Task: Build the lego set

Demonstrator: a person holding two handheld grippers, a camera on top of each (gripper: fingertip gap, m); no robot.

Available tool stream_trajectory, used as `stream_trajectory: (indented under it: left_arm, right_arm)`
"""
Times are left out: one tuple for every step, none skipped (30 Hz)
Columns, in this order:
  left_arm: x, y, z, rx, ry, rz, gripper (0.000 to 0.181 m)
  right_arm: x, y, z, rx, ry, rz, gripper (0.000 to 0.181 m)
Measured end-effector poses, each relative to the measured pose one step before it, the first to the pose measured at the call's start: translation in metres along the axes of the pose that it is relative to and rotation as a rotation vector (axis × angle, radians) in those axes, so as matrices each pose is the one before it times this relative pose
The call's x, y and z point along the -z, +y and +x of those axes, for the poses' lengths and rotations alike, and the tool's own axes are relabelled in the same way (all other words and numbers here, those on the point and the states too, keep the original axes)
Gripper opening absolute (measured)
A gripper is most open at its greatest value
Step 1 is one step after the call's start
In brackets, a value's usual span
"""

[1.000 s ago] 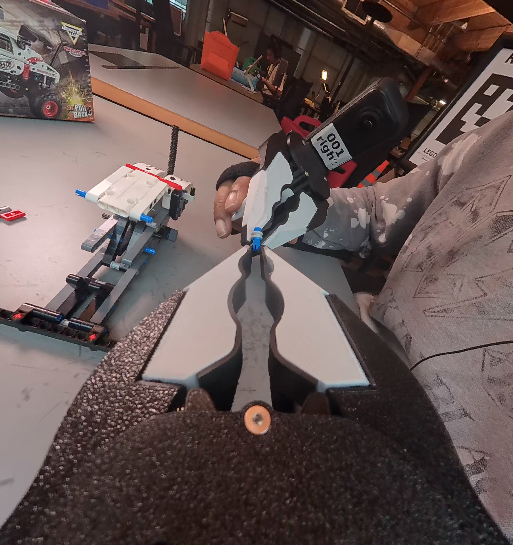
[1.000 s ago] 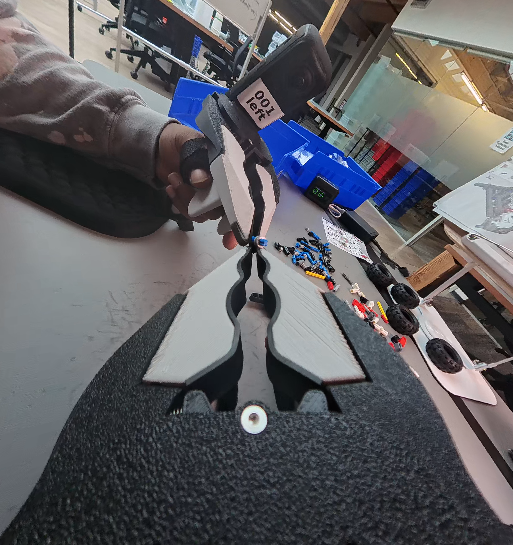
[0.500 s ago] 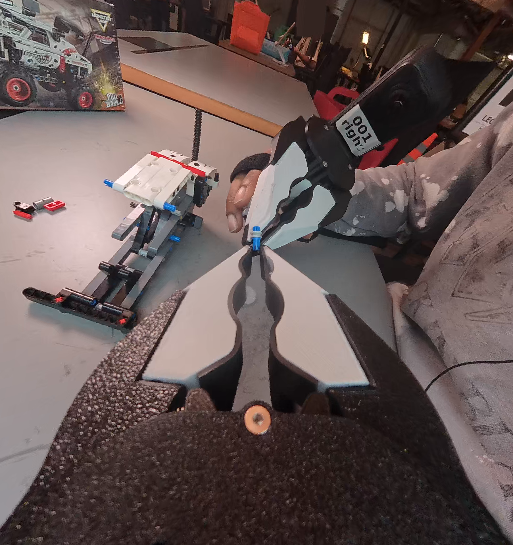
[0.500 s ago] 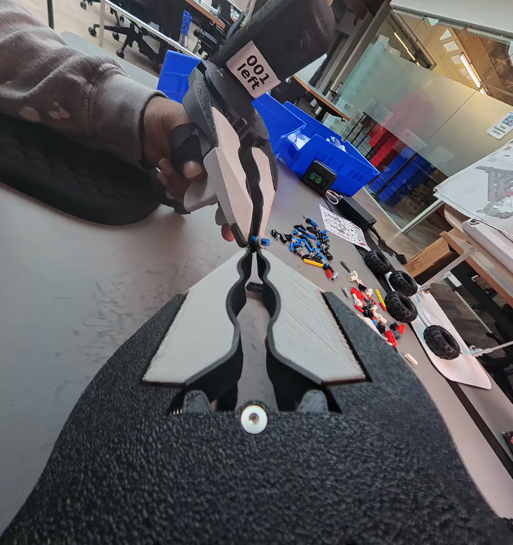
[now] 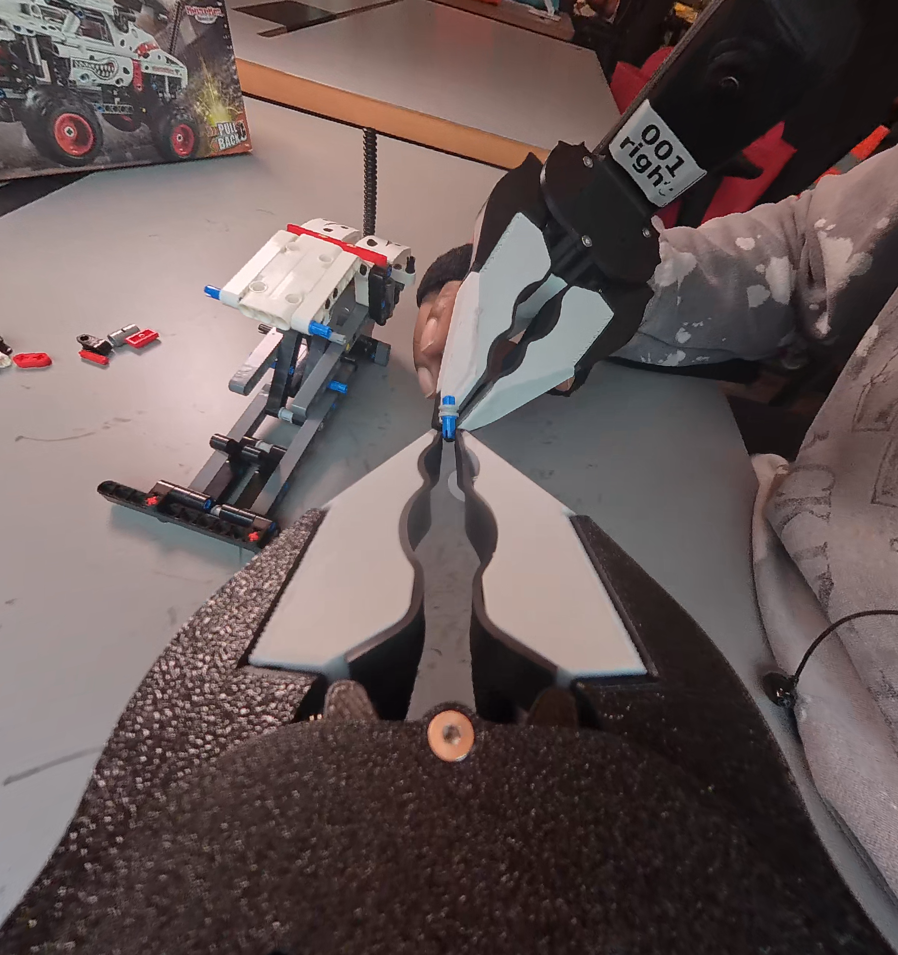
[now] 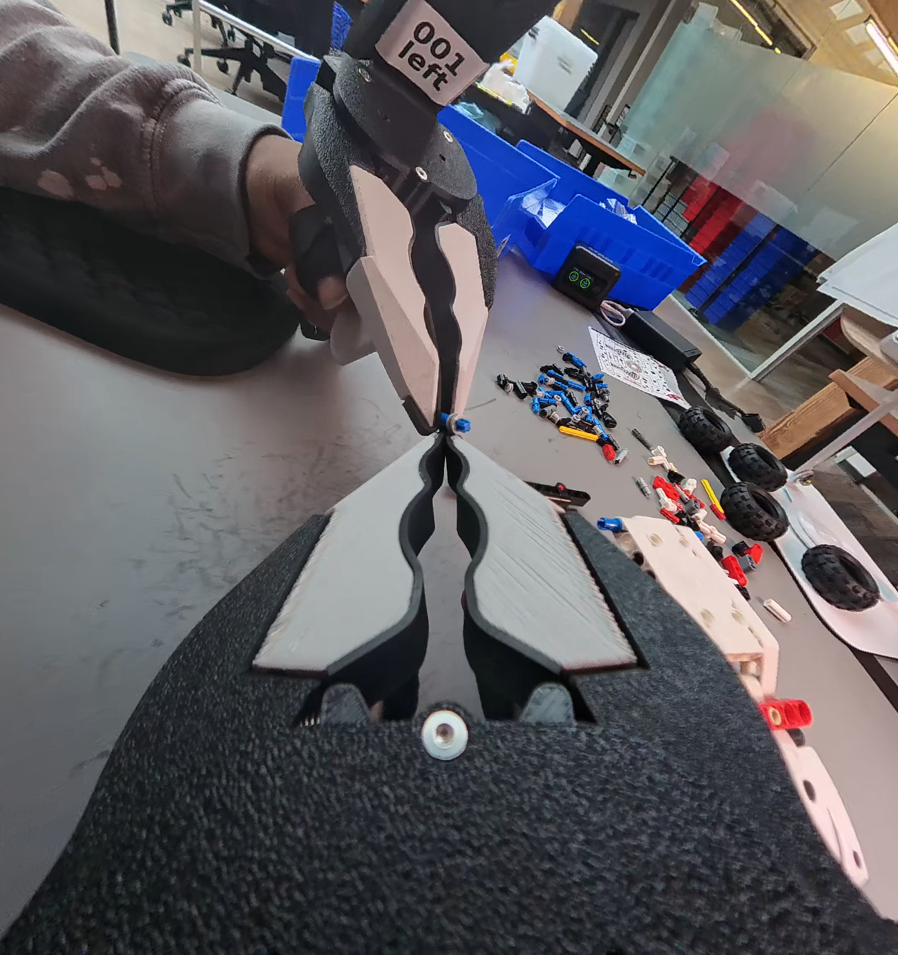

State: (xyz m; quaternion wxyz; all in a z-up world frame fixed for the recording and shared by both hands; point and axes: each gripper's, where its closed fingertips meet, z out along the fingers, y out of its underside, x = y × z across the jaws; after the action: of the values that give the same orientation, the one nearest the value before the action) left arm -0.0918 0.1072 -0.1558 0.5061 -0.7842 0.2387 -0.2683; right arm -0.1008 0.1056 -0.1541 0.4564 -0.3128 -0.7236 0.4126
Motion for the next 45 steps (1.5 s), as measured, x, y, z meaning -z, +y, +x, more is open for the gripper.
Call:
stream_trajectory:
  left_arm:
    - [-0.00028,0.00045,0.00001,-0.0032,-0.0019,-0.0031,0.004]
    - [-0.00009,0.00023,0.00011,-0.0006,0.0001,-0.0011,0.004]
    - [0.00002,-0.00011,-0.00001,0.0009,0.001,0.0007,0.004]
    - [0.00008,-0.00008,0.00006,0.0013,0.0009,0.0007,0.004]
    - [0.00003,0.00006,-0.00013,0.0016,-0.0001,0.0001,0.004]
    - [-0.00006,0.00012,-0.00046,0.0023,-0.0012,-0.0001,0.004]
    - [0.00003,0.00034,-0.00044,0.0032,-0.0008,-0.001,0.004]
    - [0.00004,0.00021,-0.00038,0.0035,0.001,-0.0002,0.004]
    - [0.00005,-0.00003,-0.00025,0.0034,0.0014,0.0011,0.004]
    - [0.00019,-0.00014,0.00001,0.0018,0.0023,0.0011,0.004]
    - [0.00006,-0.00009,0.00043,0.0002,0.0031,0.001,0.004]
    - [-0.00012,0.00014,0.00033,-0.0001,0.0025,-0.0006,0.004]
    - [-0.00045,0.00047,0.0004,0.0,0.002,-0.0026,0.004]
    - [-0.00071,0.00066,0.00036,-0.0012,0.0011,-0.0028,0.004]
    - [-0.00076,0.0005,0.00038,-0.0029,-0.0003,-0.003,0.004]
    - [-0.0006,0.00062,0.00039,-0.0035,0.0002,-0.0035,0.004]
    - [-0.0005,0.00042,0.00037,-0.0032,-0.0002,-0.0024,0.004]
    - [-0.00004,-0.0001,0.00006,-0.0018,-0.0003,0.0002,0.004]
    - [0.00016,-0.00043,0.00018,0.0,0.0011,0.0025,0.004]
    - [0.00028,-0.00043,0.0,0.0017,0.0017,0.0032,0.004]
    - [0.00022,-0.00034,-0.00024,0.002,-0.0002,0.0021,0.004]
    - [0.00026,-0.00037,-0.00043,0.0004,-0.0029,0.0021,0.004]
    - [0.00033,-0.00048,-0.00065,-0.0005,-0.0046,0.0025,0.004]
    - [0.00035,-0.00057,-0.00085,0.0,-0.0058,0.0032,0.004]
    - [0.0004,-0.00074,-0.00053,0.0002,-0.0031,0.0038,0.004]
    - [0.00048,-0.00062,-0.00006,-0.0002,-0.0003,0.0041,0.004]
    - [0.00048,-0.00083,-0.00001,-0.0007,-0.0005,0.0042,0.004]
    - [0.00041,-0.00086,0.00001,-0.001,0.0002,0.0041,0.004]
    - [0.00052,-0.00095,0.00012,-0.0007,0.0005,0.0054,0.004]
    - [0.00054,-0.00134,-0.00014,0.0002,-0.0009,0.0075,0.004]
    - [0.00084,-0.00162,-0.00024,0.0017,-0.0003,0.0094,0.004]
    - [0.00093,-0.00186,-0.00036,0.0034,0.0006,0.0109,0.004]
    - [0.00099,-0.00157,-0.0005,0.0043,-0.0001,0.0101,0.004]
    - [0.00073,-0.00125,-0.00076,0.0037,-0.0018,0.0075,0.004]
    - [0.00073,-0.00122,-0.00071,0.0018,-0.0024,0.0076,0.004]
    - [0.00053,-0.00148,-0.00006,0.0013,0.0004,0.0089,0.004]
    - [0.00034,-0.00138,0.00029,0.0015,0.0016,0.0078,0.004]
    - [0.00033,-0.00095,-0.00001,0.0001,-0.0011,0.0062,0.004]
    - [0.00007,-0.00086,0.00007,-0.0025,-0.0016,0.0045,0.004]
    - [-0.00011,-0.00056,0.00055,-0.0041,-0.0001,0.0023,0.004]
    - [-0.00018,-0.00044,0.00074,-0.0043,0.001,0.0021,0.004]
    - [-0.00022,-0.00039,0.00099,-0.0043,0.0023,0.0017,0.004]
    - [-0.00035,0.00011,0.00059,-0.0045,0.0006,-0.0012,0.004]
    - [-0.00038,0.00067,-0.00014,-0.0053,-0.0036,-0.0043,0.004]
    - [-0.00035,0.00098,-0.00055,-0.0069,-0.0061,-0.006,0.004]
  right_arm:
    - [-0.00023,0.00068,-0.00025,-0.0047,-0.0036,-0.0003,0.0]
    - [-0.00006,0.00035,-0.00026,-0.0067,-0.0038,0.0016,0.0]
    - [0.00009,0.0,-0.0001,-0.0079,-0.0039,0.0028,0.0]
    - [0.00017,-0.0003,-0.00003,-0.0086,-0.0033,0.0037,0.0]
    - [0.00014,-0.00009,0.00008,-0.0072,-0.0038,0.003,0.0]
    - [0.0003,-0.00024,0.0005,-0.0061,-0.0017,0.0028,0.0]
    - [0.00038,-0.00046,0.00069,-0.008,-0.0004,0.0043,0.0]
    - [0.00051,-0.00077,0.00073,-0.0094,-0.001,0.0068,0.0]
    - [0.00039,-0.00038,0.00053,-0.0101,-0.0027,0.0043,0.0]
    - [0.00042,-0.00058,0.00035,-0.0079,-0.002,0.0046,0.0]
    - [0.00012,-0.00009,-0.00029,-0.0054,-0.0044,0.0012,0.0]
    - [-0.00013,-0.00009,-0.00026,-0.0015,-0.0026,0.0001,0.0]
    - [-0.0001,0.00017,-0.00037,0.0007,-0.0018,-0.0012,0.0]
    - [-0.00008,0.00015,-0.00025,-0.0001,-0.0018,-0.0005,0.0]
    - [0.00003,-0.00012,0.0,0.0,-0.0008,0.0005,0.0]
    - [0.00012,0.0,-0.00004,-0.001,-0.0007,0.0006,0.0]
    - [0.00017,0.00011,-0.00017,-0.0024,-0.0021,-0.0006,0.0]
    - [0.0001,0.00004,-0.00012,-0.0015,-0.0009,-0.0006,0.0]
    - [0.00015,-0.00008,0.00022,-0.0009,0.0009,0.0005,0.0]
    - [0.0001,-0.00001,0.0003,-0.0028,0.001,-0.0005,0.0]
    - [0.00018,-0.00019,0.00029,-0.003,0.0016,0.0009,0.0]
    - [0.00001,-0.00032,0.00017,-0.003,0.0011,0.0015,0.0]
    - [0.00003,-0.00036,0.00012,-0.0021,0.0013,0.0006,0.0]
    - [0.00009,-0.00026,0.00058,-0.0008,0.0033,0.0002,0.0]
    - [0.00026,-0.00033,0.00063,-0.0015,0.0034,0.0013,0.0]
    - [0.00038,-0.00078,0.00078,-0.0038,0.0034,0.0033,0.0]
    - [0.00052,-0.00116,0.00076,-0.0051,0.0034,0.0051,0.0]
    - [0.00047,-0.00109,0.00089,-0.0037,0.0044,0.0049,0.0]
    - [0.00038,-0.00113,0.00112,-0.0011,0.0061,0.0037,0.0]
    - [0.00057,-0.00095,0.0015,-0.0001,0.008,0.0027,0.0]
    - [0.00049,-0.0009,0.00189,-0.0014,0.0094,0.0037,0.0]
    - [0.00066,-0.00084,0.00171,-0.0038,0.0071,0.0042,0.0]
    - [0.00082,-0.00103,0.00128,-0.0066,0.0033,0.005,0.0]
    - [0.00073,-0.00208,0.00103,-0.0088,0.0029,0.0095,0.0]
    - [0.00074,-0.00291,0.0005,-0.0099,0.0001,0.0124,0.0]
    - [0.00055,-0.00272,0.00025,-0.0102,-0.0006,0.011,0.0]
    - [0.00043,-0.0021,0.00061,-0.0088,0.0016,0.0091,0.0]
    - [0.00052,-0.00168,0.0005,-0.0081,0.0009,0.0073,0.0]
    - [0.00046,-0.00144,0.00002,-0.0073,-0.0006,0.0063,0.0]
    - [0.00037,-0.00133,-0.00004,-0.0041,0.0001,0.0054,0.0]
    - [0.00024,-0.00106,-0.00024,-0.0006,-0.0009,0.0026,0.0]
    - [0.00002,-0.00049,-0.00026,0.0012,-0.0009,0.0002,0.0]
    - [0.00006,0.00001,-0.00015,0.0021,-0.0005,-0.002,0.0]
    - [0.00019,0.00037,-0.00022,0.001,-0.0021,-0.0026,0.0]
    - [0.00021,0.00093,-0.0006,-0.0028,-0.0071,-0.0058,0.0]
